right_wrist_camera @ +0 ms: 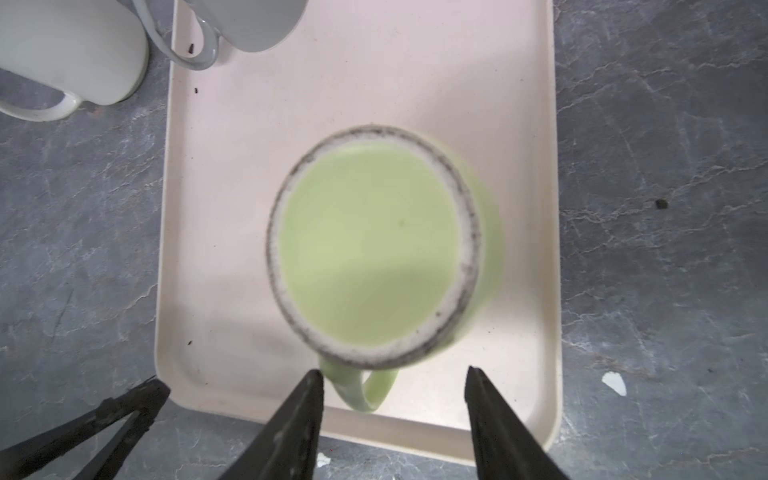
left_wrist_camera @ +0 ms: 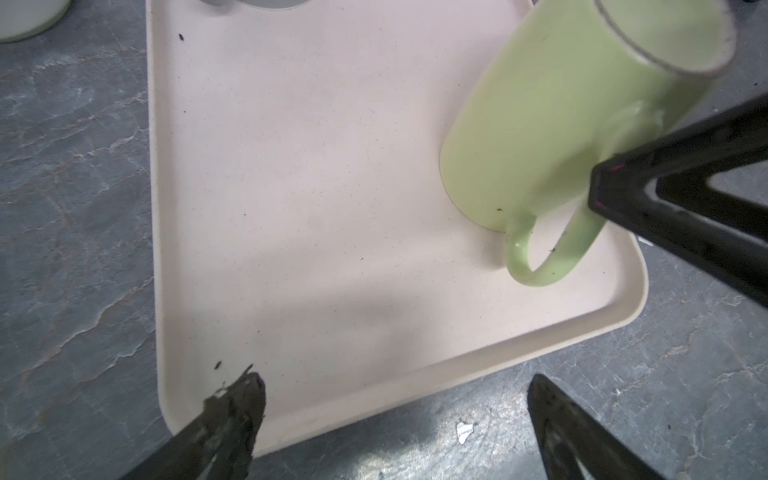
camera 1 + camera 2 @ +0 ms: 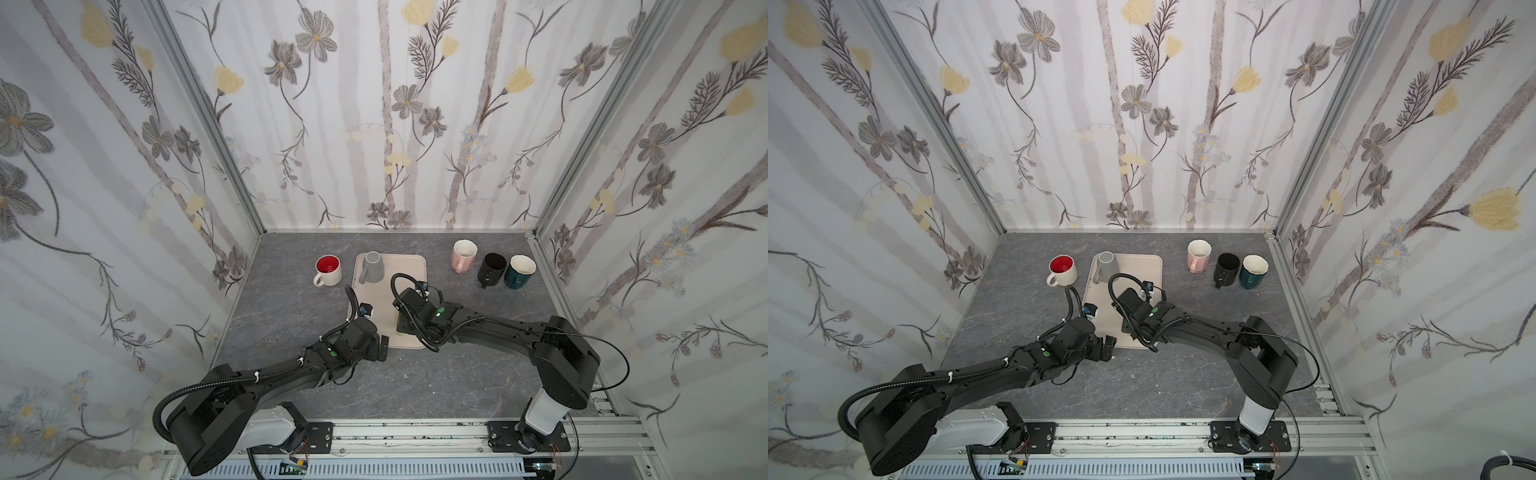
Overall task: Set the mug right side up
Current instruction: 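Close the right gripper on the green mug rim while the left gripper draws back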
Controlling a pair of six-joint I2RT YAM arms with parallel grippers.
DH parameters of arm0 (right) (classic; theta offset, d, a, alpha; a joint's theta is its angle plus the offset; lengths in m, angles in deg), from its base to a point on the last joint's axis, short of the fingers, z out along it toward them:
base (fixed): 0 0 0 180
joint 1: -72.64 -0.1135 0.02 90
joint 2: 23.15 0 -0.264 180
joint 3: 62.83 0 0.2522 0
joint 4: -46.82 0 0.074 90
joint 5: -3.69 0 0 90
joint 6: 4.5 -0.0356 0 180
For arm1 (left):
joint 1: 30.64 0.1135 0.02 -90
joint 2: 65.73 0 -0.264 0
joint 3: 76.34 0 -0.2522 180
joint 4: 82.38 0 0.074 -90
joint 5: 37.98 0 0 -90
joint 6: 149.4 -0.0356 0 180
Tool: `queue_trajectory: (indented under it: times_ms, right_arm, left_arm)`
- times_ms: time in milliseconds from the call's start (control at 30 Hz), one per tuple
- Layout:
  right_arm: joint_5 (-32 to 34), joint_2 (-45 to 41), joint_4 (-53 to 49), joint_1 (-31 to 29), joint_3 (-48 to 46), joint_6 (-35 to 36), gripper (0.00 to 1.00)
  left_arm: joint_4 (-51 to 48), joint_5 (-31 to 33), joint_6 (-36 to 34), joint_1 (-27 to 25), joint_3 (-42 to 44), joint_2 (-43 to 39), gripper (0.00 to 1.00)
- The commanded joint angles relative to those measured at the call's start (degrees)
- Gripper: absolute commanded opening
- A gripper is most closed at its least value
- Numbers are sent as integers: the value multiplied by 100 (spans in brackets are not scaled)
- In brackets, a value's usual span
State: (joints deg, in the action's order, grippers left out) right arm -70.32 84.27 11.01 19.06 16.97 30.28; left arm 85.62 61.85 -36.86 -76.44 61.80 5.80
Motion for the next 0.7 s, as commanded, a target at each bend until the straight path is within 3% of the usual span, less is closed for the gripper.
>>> queue_trajectory:
  times_ms: [0, 367, 500, 667]
  right_arm:
    - [193, 20, -46, 21, -71, -103, 57]
    - [20, -99, -122, 189, -124, 256, 51]
    - [-33, -30, -378, 257, 65, 453, 39]
    - [-70, 147, -907, 302, 435, 739, 33]
  left_arm:
    - [192, 36, 57, 0, 6, 40, 100]
    - [227, -90, 57, 4, -90, 228, 100]
    - [261, -134, 61, 0, -117, 221, 100]
    - [315, -200, 74, 1, -165, 206, 100]
